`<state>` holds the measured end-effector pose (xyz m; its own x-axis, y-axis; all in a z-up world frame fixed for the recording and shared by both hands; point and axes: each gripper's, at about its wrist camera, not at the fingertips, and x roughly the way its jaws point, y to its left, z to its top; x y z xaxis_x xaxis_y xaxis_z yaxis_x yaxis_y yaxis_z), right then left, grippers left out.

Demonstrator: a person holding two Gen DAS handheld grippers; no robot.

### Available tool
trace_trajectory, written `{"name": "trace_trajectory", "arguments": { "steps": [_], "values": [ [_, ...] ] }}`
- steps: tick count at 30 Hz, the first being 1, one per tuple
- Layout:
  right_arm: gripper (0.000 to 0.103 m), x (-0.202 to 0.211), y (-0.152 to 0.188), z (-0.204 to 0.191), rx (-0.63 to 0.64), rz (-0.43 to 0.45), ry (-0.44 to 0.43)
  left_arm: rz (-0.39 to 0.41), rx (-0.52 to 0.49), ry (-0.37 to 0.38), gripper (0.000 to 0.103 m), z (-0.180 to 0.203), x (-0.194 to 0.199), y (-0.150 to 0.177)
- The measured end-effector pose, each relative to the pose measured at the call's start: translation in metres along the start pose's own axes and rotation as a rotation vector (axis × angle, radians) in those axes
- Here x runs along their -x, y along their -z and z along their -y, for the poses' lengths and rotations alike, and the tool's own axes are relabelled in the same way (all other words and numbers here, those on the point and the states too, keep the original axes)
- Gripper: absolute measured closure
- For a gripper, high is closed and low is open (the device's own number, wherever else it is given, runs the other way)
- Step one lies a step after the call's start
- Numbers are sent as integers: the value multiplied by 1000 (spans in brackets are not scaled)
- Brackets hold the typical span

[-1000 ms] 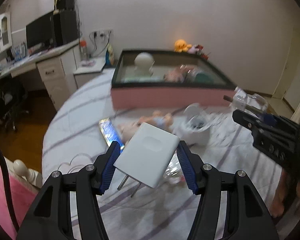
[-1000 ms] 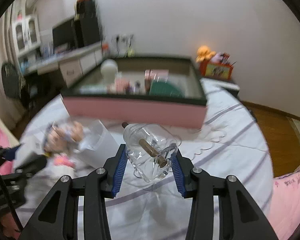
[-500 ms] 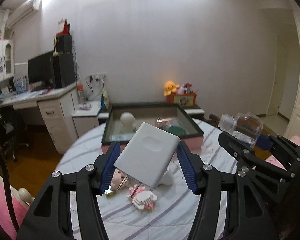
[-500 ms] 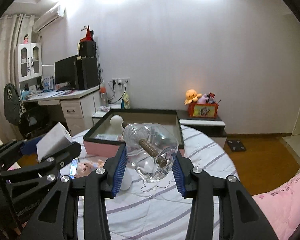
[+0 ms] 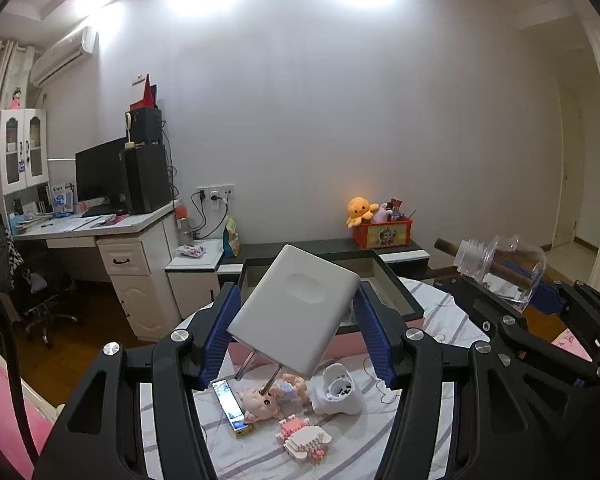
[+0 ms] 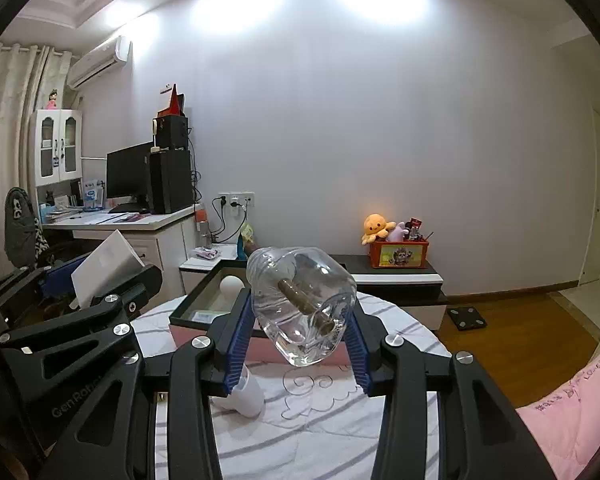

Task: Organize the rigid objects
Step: 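Carry the charger and glass bottle into the pink box and open both grippers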

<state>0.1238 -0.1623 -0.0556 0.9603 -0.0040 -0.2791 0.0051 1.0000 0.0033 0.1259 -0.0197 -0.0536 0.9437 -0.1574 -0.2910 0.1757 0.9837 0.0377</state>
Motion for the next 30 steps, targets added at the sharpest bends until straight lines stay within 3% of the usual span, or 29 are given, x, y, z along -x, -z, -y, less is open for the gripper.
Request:
{"name": "trace_trajectory", "arguments": {
  "steps": [7,14,17,23,30],
  "values": [
    [59,-14,-7,-2,10,4,-6,-10,-2,-9,43,-5,-26,-10],
    [59,-73,-22,5,4,-44,-11,-108,-6,43,44,-12,-110,-31],
    [59,-118,-29,9,11,-97,6,-216,-15,43,44,-12,-173,-37],
    [59,-221,-18,31,-72,-331,-50,-466,33,128,44,-16,-279,-14],
    [60,-286,12,41,-123,-485,-86,-584,-10,82,44,-6,-323,11]
  ]
}}
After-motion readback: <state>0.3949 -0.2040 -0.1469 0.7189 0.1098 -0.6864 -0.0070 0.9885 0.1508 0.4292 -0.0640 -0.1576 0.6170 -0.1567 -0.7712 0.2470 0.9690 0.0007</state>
